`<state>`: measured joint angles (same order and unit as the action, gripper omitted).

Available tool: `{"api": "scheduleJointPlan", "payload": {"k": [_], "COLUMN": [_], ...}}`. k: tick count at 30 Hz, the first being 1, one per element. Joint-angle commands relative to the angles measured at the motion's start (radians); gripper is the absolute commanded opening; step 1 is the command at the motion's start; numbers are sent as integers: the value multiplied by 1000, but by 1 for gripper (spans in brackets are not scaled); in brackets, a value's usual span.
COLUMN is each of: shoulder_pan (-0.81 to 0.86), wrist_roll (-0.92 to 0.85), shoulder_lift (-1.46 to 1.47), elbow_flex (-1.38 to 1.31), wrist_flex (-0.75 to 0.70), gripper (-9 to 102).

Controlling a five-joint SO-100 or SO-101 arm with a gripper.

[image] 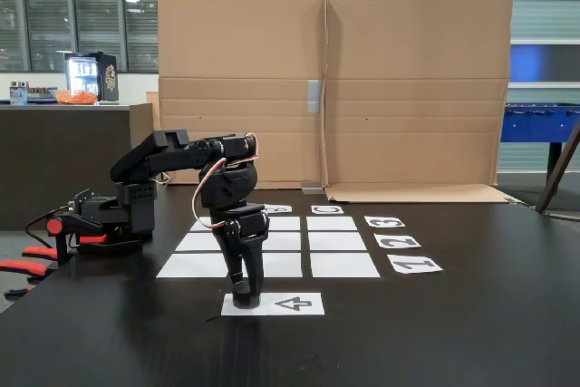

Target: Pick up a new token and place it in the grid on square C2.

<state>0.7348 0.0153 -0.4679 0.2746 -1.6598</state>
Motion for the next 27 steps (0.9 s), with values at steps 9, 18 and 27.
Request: {"api": "scheduleJointPlan", "payload": {"k": [9, 18, 27], "shoulder_pan": [29, -11, -120], "wrist_roll": [-12, -23, -14], "shoulder_lift": [-144, -218, -399], "elbow_flex": [-11, 5, 183], "wrist_flex": [25, 26, 61], "gripper": [-1, -1, -1]}}
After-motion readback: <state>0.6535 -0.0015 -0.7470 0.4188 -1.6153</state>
